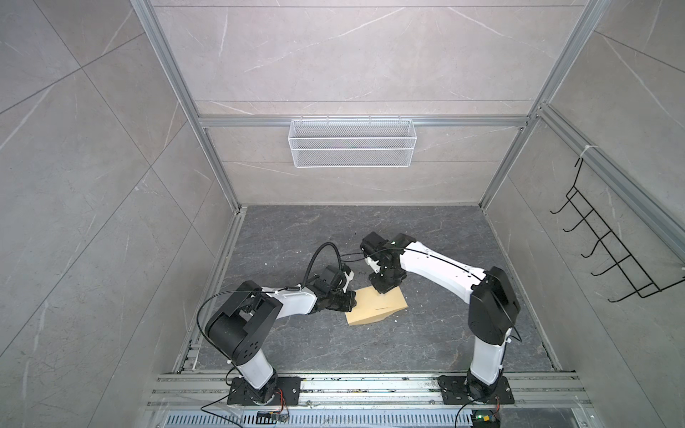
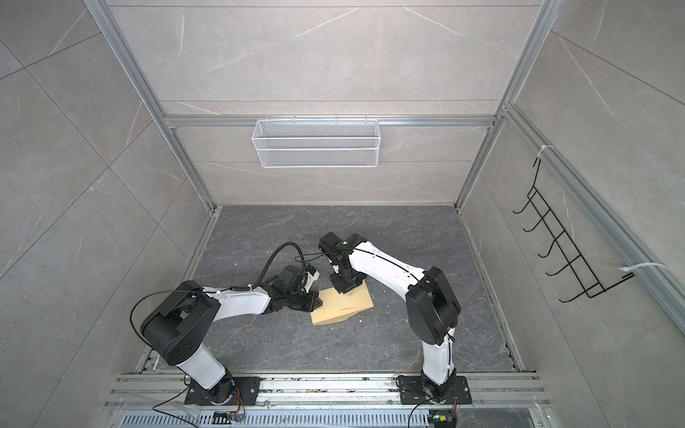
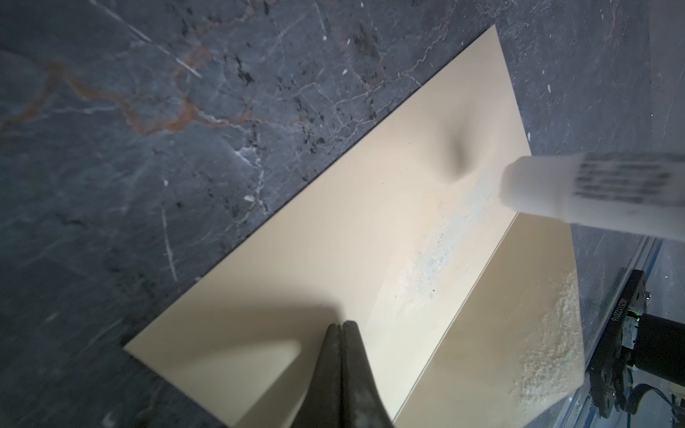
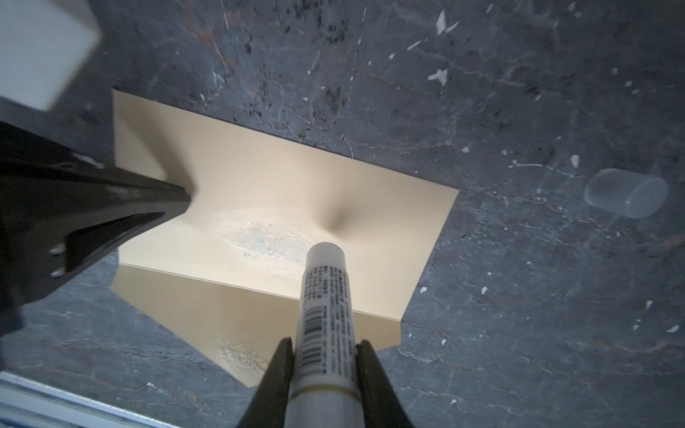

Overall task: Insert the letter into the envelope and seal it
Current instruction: 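Lift the glue stick away with the right gripper while the left releases the envelope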

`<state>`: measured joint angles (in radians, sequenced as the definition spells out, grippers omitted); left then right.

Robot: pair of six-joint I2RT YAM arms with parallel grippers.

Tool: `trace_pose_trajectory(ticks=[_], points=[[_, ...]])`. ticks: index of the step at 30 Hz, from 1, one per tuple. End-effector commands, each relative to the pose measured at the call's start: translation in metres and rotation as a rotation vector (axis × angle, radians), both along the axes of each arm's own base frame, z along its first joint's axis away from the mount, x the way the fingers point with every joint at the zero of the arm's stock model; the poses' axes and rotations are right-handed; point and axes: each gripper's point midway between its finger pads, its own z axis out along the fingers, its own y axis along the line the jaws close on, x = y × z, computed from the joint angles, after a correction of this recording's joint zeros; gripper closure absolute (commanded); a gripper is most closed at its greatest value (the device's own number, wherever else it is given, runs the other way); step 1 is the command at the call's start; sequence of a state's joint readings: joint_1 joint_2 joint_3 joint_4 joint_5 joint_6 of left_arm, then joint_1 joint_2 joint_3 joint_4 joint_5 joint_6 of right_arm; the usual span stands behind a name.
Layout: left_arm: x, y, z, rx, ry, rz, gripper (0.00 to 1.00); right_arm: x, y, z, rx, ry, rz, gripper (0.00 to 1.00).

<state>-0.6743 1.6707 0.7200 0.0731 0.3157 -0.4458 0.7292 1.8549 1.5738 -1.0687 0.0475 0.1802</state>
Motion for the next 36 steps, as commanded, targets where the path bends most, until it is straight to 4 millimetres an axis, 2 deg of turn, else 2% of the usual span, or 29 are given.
trace_pose_trajectory(ticks=[1, 5, 7, 9, 13, 15, 20, 25, 28, 31, 36], points=[[-0.032, 0.04, -0.054, 0.21, 0.141, 0.021, 1.0, 0.01, 0.001, 0.041, 0.171, -0.089, -0.036, 1.0], [-0.03, 0.037, -0.049, 0.198, 0.133, 0.02, 1.0, 0.014, -0.001, 0.065, 0.319, -0.125, -0.068, 1.0], [-0.025, 0.033, -0.039, 0.173, 0.111, 0.023, 1.0, 0.017, -0.001, 0.078, 0.396, -0.15, -0.083, 1.0], [-0.017, 0.025, -0.019, 0.135, 0.068, 0.021, 1.0, 0.02, 0.0, 0.091, 0.478, -0.176, -0.097, 1.0], [0.005, 0.014, 0.043, 0.035, -0.08, 0.029, 1.0, 0.023, 0.007, 0.118, 0.671, -0.208, -0.107, 1.0], [0.015, 0.014, 0.076, -0.012, -0.163, 0.049, 0.94, 0.024, 0.01, 0.128, 0.734, -0.206, -0.108, 1.0], [0.026, 0.026, 0.158, -0.188, -0.353, 0.114, 0.71, 0.022, 0.021, 0.152, 0.915, -0.167, -0.084, 1.0], [0.031, 0.052, 0.223, -0.45, -0.428, 0.242, 0.49, 0.019, 0.026, 0.164, 1.027, -0.123, -0.07, 1.0], [0.037, 0.065, 0.245, -0.575, -0.402, 0.302, 0.39, 0.018, 0.028, 0.165, 1.048, -0.106, -0.069, 1.0], [0.043, 0.07, 0.26, -0.68, -0.358, 0.326, 0.35, 0.016, 0.029, 0.164, 1.062, -0.092, -0.069, 1.0], [0.046, 0.068, 0.269, -0.769, -0.311, 0.338, 0.28, 0.016, 0.029, 0.163, 1.065, -0.089, -0.075, 1.0]])
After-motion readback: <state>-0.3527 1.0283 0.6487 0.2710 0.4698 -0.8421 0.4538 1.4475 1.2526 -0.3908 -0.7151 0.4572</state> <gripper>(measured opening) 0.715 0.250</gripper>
